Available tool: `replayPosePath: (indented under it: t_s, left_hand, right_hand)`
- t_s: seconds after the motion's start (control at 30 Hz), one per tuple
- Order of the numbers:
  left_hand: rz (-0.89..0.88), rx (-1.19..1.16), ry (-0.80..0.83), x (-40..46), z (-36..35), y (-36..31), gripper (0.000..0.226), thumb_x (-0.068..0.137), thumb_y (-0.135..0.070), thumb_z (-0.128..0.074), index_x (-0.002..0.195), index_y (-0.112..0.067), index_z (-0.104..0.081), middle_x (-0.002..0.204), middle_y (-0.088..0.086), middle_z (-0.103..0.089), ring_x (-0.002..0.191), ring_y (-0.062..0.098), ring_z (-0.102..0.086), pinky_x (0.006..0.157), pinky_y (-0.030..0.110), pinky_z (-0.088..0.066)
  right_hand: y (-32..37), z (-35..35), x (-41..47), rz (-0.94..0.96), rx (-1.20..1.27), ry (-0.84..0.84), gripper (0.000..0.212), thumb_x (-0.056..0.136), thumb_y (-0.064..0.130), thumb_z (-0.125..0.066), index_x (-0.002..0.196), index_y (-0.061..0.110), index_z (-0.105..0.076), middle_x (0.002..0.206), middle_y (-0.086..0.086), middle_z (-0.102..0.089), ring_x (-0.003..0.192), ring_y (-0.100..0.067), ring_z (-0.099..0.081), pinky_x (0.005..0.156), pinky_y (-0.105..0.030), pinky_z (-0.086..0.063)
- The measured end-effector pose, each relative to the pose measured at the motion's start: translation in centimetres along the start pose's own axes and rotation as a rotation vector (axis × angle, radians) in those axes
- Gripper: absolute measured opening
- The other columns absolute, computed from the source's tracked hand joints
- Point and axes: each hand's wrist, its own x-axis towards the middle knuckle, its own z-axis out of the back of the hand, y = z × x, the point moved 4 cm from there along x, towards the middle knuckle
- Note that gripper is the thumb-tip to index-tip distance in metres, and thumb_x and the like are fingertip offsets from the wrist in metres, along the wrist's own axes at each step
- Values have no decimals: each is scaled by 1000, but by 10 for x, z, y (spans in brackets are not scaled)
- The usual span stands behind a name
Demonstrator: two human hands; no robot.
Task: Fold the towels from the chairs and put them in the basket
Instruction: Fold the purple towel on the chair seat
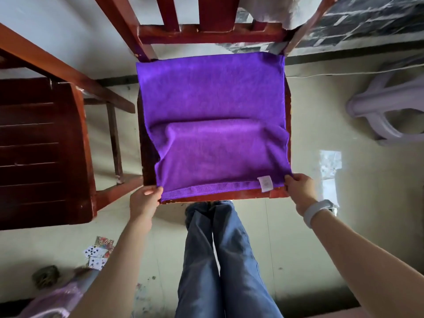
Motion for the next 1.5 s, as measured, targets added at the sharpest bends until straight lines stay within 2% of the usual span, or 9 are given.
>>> replayPosePath:
  t_s: [0.1, 0.27, 0.47, 0.7, 0.83, 0.93, 1.07, 1.23, 1.5]
  left_hand:
    - [-44, 111, -144, 0, -2, 14, 17, 83, -11, -64, 94, 2, -67, 93, 23, -67, 91, 36, -63, 93, 46, -48]
    - [-18, 225, -209, -3, -5, 16, 19, 83, -17, -62, 93, -3, -71, 92, 21, -69, 86, 37, -64, 89, 40, -50]
    - [310, -336, -156, -3, -11, 22, 17, 80, 0, -65, 97, 1, -60, 67, 8, -53, 58, 13, -52, 78, 28, -51]
    - [-121, 118, -86, -6, -17, 19, 4, 81, -10, -66, 84, -8, -67, 84, 12, -66, 76, 23, -61, 76, 27, -43]
    - [-116, 28, -74, -3, -15, 23, 3, 81, -7, -65, 84, -7, -64, 66, 1, -59, 50, 5, -55, 57, 21, -47]
    - [-65, -4, -50, 1, -6, 25, 8, 81, -4, -65, 88, -4, -65, 63, 3, -57, 54, 13, -48, 55, 20, -44]
    - [21, -190, -2, 4, 11, 26, 6, 81, 1, -63, 82, -5, -61, 73, 5, -58, 65, 11, -54, 50, 9, -47]
    - [48, -290, 29, 1, 18, 24, 6, 84, 2, -60, 81, -3, -60, 77, 6, -59, 71, 10, -56, 60, 14, -49]
    - [-133, -274, 17, -21, 27, 2, 28, 83, 7, -58, 103, -13, -54, 92, 4, -60, 78, 10, -58, 67, 22, -45]
  right_hand:
    - [-4, -3, 1, 20, -51, -31, 21, 86, 7, -53, 88, -13, -59, 77, -23, -58, 71, -23, -47, 64, -32, -37]
    - [0, -3, -1, 51, -128, -40, 22, 85, 12, -51, 81, -6, -62, 73, -18, -54, 70, -29, -48, 65, -35, -38]
    - [1, -2, 1, -46, 52, 33, 19, 81, 10, -49, 64, 4, -53, 64, -11, -46, 67, -24, -40, 60, -34, -32]
    - [6, -8, -6, 72, -80, 165, 21, 81, 12, -53, 60, 8, -53, 58, -7, -45, 61, -21, -38, 56, -31, -28]
    - [-3, -5, -4, 108, -137, 149, 26, 86, 11, -52, 62, 1, -50, 61, -10, -42, 63, -22, -36, 52, -31, -25]
    - [-10, 3, -2, 26, 17, 107, 28, 89, 12, -51, 77, -13, -57, 69, -12, -49, 67, -23, -42, 60, -33, -35]
    - [-10, 10, -3, -69, 249, 111, 30, 91, 6, -48, 61, 5, -53, 65, -9, -51, 63, -23, -46, 66, -31, -41]
    - [-6, 15, -12, -153, 442, 146, 28, 92, 2, -44, 65, 4, -48, 65, -5, -44, 58, -15, -44, 48, -11, -45]
    - [14, 33, -31, -115, 497, 123, 7, 91, -1, -47, 90, 4, -51, 68, -9, -48, 59, -14, -47, 50, -11, -49]
